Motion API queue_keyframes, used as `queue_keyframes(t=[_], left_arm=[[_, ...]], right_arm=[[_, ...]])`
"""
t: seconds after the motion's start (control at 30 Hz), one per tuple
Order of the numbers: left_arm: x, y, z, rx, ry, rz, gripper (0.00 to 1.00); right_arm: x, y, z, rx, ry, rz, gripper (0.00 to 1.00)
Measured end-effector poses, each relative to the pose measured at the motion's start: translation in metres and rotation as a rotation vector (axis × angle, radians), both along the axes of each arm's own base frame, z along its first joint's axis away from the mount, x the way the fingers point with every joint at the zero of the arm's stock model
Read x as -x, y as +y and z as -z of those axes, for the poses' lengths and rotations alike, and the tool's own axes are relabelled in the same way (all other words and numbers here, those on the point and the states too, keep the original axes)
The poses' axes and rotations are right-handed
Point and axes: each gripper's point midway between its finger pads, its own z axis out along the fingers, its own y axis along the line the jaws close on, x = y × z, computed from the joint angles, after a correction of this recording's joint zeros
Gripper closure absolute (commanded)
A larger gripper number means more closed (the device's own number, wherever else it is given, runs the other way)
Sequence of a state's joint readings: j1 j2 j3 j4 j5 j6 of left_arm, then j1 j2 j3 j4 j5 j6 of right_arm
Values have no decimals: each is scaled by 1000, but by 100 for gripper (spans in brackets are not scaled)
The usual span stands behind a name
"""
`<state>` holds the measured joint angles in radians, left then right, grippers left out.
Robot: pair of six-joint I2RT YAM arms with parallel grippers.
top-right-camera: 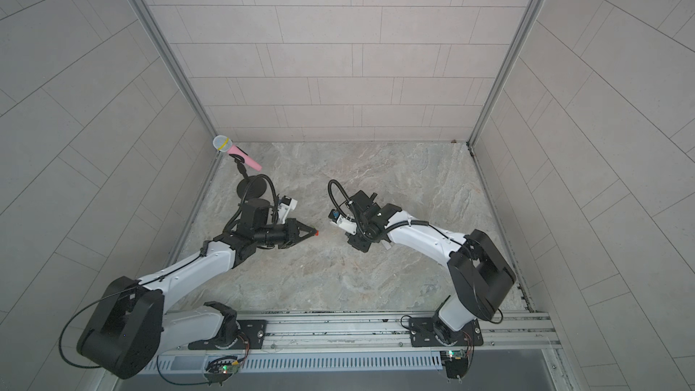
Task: Close the usb drive cover
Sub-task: Pick up the USB drive from the center of the board, then close the cover of the USB drive.
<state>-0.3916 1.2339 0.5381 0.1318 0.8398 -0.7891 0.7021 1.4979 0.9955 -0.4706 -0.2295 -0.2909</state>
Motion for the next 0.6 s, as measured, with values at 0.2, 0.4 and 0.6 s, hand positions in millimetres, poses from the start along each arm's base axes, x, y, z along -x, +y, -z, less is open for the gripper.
queue_keyframes(t=[0.2, 0.4, 0.6], left_arm=[[6, -19, -1, 29, 5, 63, 89], [2, -27, -10, 62, -16, 82, 89], [2, -30, -15, 84, -24, 95, 89]], right_arm=[[9, 9, -19, -131, -77, -14, 84], [15, 22, -29, -188, -105, -46, 83], [20, 32, -32, -204, -116, -77, 83]])
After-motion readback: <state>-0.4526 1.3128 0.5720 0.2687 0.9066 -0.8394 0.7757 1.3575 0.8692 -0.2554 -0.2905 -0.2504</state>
